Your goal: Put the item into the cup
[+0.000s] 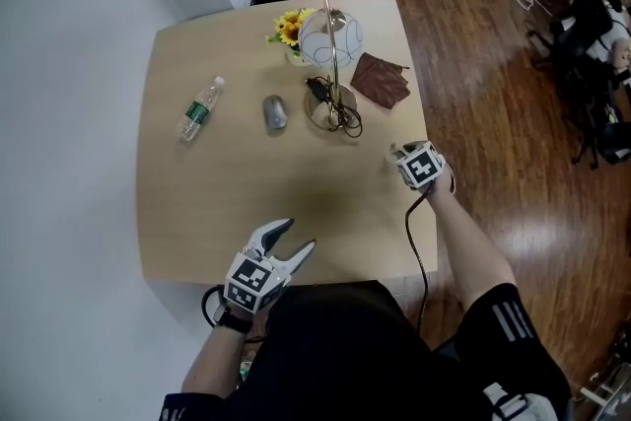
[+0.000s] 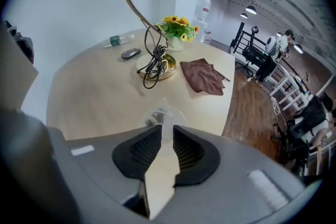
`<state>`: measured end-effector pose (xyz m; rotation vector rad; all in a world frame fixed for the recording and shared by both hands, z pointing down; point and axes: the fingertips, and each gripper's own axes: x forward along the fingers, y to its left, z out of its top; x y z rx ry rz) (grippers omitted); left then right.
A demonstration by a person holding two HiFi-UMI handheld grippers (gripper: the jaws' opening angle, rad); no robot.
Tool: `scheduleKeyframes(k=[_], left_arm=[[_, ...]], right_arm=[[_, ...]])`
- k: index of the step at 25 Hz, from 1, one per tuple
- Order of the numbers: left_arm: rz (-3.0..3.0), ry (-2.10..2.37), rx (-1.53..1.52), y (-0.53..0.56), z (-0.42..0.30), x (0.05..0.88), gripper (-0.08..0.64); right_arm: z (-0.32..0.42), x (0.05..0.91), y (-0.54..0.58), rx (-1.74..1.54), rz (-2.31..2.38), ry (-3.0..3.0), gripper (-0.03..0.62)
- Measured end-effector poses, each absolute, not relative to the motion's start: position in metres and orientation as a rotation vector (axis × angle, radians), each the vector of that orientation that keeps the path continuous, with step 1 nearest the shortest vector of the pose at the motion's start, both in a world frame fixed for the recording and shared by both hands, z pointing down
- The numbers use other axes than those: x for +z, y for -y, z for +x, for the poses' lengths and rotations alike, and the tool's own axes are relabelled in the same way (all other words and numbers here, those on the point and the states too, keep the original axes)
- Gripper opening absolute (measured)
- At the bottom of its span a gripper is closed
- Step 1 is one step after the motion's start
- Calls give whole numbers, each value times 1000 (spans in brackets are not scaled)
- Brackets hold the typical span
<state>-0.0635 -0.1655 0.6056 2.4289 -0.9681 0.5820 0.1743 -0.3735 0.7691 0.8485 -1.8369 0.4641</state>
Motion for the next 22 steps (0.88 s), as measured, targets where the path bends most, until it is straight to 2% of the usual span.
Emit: scheduleKeyframes(k=[15, 22], left_arm=[[2429, 993, 588, 161, -55, 603, 244], [2449, 1063, 551, 168, -62, 585, 244]], right_arm=[[159, 730, 375, 393, 882, 1998, 98], [131, 662, 355, 406, 919, 2236, 98]])
